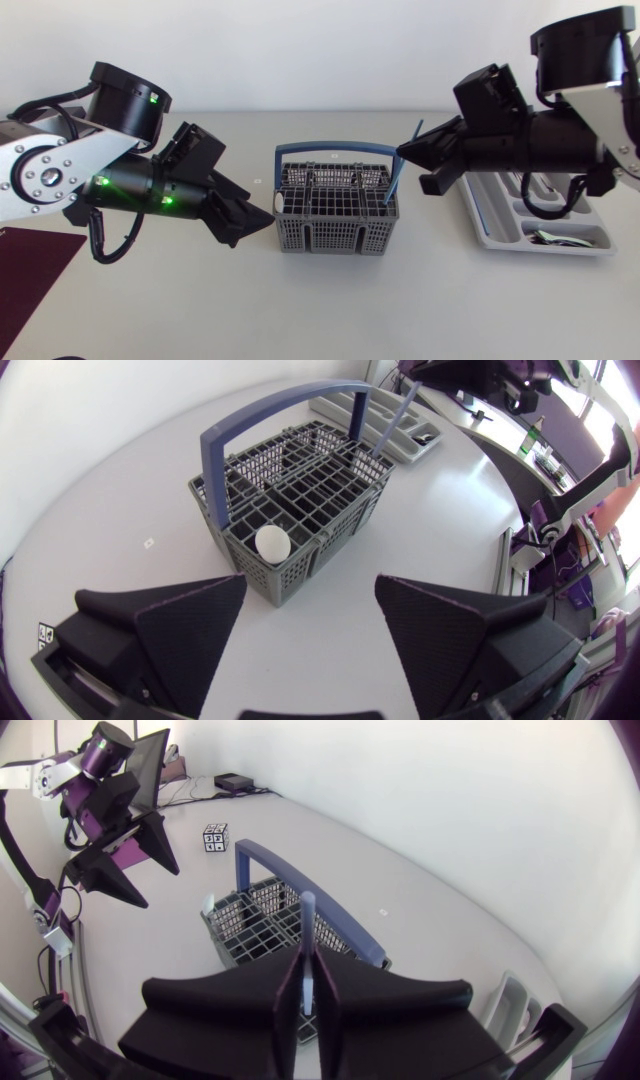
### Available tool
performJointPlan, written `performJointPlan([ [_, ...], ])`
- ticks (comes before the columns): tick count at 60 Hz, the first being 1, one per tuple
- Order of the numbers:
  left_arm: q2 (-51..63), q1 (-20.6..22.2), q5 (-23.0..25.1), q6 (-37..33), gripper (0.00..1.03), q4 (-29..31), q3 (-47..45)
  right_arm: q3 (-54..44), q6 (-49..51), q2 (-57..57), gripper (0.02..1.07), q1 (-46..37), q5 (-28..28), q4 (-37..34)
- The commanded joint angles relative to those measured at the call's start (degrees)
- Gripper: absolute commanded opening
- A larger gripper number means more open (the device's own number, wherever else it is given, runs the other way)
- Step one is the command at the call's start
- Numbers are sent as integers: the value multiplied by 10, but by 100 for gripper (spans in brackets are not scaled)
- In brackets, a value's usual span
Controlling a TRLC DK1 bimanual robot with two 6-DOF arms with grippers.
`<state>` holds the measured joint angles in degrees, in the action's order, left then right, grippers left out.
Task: Transfer all utensils from the basket to the drawer tray.
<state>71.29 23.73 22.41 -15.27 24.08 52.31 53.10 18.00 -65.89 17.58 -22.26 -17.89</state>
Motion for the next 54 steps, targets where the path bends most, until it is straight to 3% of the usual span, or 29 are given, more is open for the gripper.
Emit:
performJointPlan([
  [1, 3, -1, 5, -9, 90, -2, -14, 31, -1, 16, 13, -31, -24, -38],
  [13, 2, 1, 5, -9, 90, -2, -13, 79, 41, 26, 13, -155, -89, -131],
  [23, 1, 2, 5, -9, 90, -2, -14, 130, 106, -38, 13, -275, -97, -222],
  [31, 0, 3, 5, -8, 90, -2, -13, 162, 139, -116, 13, -352, -97, -252],
  [54, 0, 6, 5, -7, 90, -1, -13, 265, 161, -323, 13, -399, -74, -291],
])
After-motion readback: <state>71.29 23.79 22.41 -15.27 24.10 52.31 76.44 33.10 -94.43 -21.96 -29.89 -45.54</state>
